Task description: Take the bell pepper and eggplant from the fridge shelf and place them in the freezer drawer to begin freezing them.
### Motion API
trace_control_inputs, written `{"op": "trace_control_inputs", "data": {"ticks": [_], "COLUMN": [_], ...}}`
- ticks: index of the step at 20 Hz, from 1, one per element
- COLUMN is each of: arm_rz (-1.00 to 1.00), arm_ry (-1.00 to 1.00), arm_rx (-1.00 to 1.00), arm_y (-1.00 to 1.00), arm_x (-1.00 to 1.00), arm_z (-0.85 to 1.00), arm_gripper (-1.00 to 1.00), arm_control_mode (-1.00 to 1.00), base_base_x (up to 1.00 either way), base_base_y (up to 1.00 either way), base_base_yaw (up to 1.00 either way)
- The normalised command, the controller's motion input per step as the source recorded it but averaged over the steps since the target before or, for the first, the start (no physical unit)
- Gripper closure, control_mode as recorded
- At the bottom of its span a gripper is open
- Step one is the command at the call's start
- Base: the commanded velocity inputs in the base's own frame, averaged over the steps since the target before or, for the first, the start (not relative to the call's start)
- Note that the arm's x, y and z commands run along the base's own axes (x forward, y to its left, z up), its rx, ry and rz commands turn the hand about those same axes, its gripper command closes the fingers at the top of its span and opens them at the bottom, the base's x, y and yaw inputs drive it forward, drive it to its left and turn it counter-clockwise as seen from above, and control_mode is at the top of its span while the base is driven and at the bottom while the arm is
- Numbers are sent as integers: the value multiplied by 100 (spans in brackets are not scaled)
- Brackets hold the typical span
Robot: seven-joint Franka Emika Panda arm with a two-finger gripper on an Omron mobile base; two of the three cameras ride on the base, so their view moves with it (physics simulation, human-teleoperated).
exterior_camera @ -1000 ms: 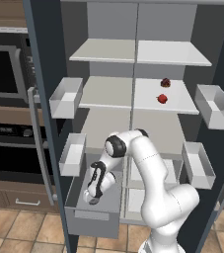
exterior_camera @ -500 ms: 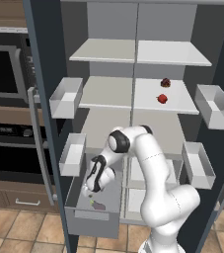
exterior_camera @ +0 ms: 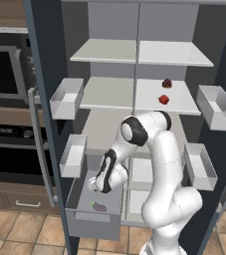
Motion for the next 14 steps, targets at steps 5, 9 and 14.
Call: {"op": "trace_control_inputs", "data": {"ticks": [5, 9, 14], "arm_rz": [-27, -28, -28], "arm_ry": [-22, -21, -16], "arm_rx": [4, 0, 0], "arm_y": [-17, -12, -5], "arm_x": [-82, -78, -76], "arm_z": [100, 100, 100], "arm_gripper": [-100, -100, -100], "arm_control_mode": [-100, -100, -100], "base_base_x": [0, 0, 0], "base_base_y": [0, 0, 0], "base_base_yaw": [0, 0, 0]}}
